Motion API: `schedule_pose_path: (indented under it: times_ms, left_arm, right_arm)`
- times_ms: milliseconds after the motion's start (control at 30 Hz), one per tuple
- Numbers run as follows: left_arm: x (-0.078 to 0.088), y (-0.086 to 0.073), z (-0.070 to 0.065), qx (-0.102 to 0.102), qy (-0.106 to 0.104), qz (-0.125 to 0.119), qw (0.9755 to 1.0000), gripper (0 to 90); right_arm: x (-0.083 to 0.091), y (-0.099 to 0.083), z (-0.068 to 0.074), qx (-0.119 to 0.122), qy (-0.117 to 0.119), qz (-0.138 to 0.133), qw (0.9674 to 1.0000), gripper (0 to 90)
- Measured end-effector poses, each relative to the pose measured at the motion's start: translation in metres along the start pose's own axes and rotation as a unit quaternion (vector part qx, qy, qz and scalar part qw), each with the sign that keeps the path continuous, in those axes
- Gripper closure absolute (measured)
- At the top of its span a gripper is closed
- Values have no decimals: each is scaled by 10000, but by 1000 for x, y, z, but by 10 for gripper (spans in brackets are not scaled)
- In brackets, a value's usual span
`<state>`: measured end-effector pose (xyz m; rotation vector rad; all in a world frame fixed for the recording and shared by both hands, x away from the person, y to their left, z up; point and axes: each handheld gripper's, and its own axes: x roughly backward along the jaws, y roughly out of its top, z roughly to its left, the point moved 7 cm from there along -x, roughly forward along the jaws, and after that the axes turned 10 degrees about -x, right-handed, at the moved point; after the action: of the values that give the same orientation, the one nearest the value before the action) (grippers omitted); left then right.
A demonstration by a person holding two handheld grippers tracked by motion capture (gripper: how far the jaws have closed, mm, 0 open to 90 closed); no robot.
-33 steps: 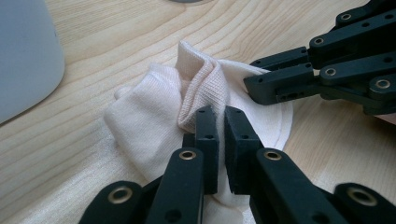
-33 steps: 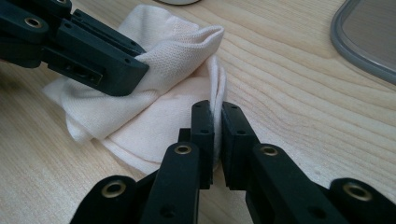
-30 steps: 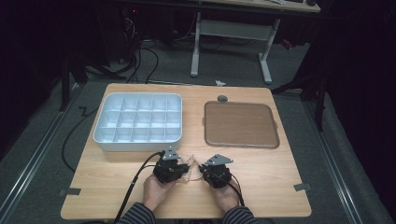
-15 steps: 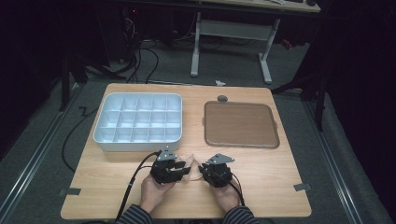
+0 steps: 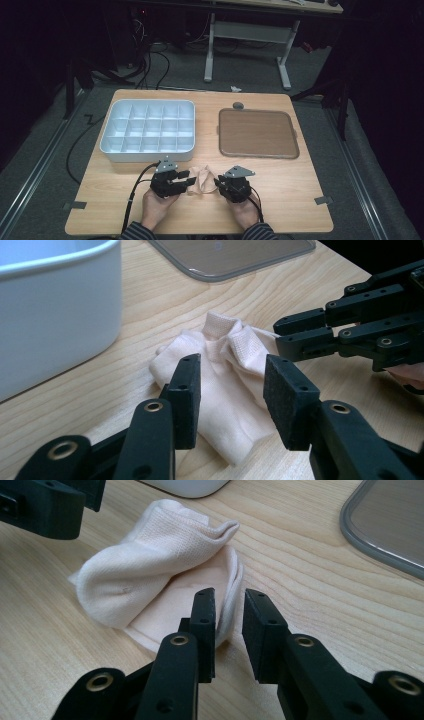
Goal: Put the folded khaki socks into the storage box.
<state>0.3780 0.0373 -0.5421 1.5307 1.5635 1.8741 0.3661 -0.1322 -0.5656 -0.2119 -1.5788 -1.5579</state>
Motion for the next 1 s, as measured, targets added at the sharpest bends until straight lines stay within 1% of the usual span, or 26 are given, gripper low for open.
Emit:
schedule_pose_path:
  times_ms: [100, 200, 300, 367, 400, 467, 500, 533, 567, 600, 667, 700, 733, 900, 1000]
  left_arm:
    - [0, -3, 1, -30, 53, 83, 9999, 589]
    - [-4, -7, 4, -3, 130, 195, 9997, 575]
    - [-9, -14, 7, -4, 242, 364, 9990, 530]
    - [-10, -16, 8, 20, 283, 394, 9988, 506]
    - [-12, -19, 9, 18, 348, 453, 9984, 498]
    - [-14, -21, 10, 43, 387, 483, 9981, 484]
    - [-14, -22, 10, 48, 396, 491, 9980, 475]
    - [-14, -22, 10, 48, 396, 491, 9980, 470]
    - [-15, -22, 10, 50, 422, 497, 9979, 470]
    - [-15, -22, 10, 56, 434, 496, 9978, 456]
    - [-17, -22, 9, 64, 460, 500, 9977, 449]
    - [-17, -22, 9, 64, 460, 500, 9977, 446]
    - [-17, -22, 9, 62, 483, 505, 9975, 443]
    - [-21, -22, 8, 16, 512, 557, 9971, 437]
    - [-23, -23, 7, -19, 538, 601, 9967, 433]
  right_arm:
    - [3, 0, 1, 11, 34, -32, 10000, 758]
    - [7, 1, 4, 15, 73, -78, 9999, 757]
    - [12, 3, 8, 63, 123, -114, 9998, 731]
    - [13, 3, 10, 83, 134, -131, 9998, 716]
    - [17, 7, 14, 128, 142, -197, 9996, 670]
    - [18, 9, 17, 121, 167, -249, 9995, 626]
    - [19, 12, 20, 126, 188, -293, 9993, 588]
    - [19, 12, 20, 126, 188, -293, 9993, 588]
    - [19, 13, 21, 129, 188, -308, 9993, 566]
    - [17, 17, 26, 133, 179, -363, 9991, 502]
    - [14, 20, 30, 122, 197, -352, 9991, 467]
    - [14, 20, 30, 122, 197, -352, 9991, 467]
    - [11, 22, 34, 105, 186, -297, 9993, 440]
    - [3, 25, 40, 143, 164, -248, 9995, 410]
    - [-4, 24, 43, 180, 76, -162, 9997, 390]
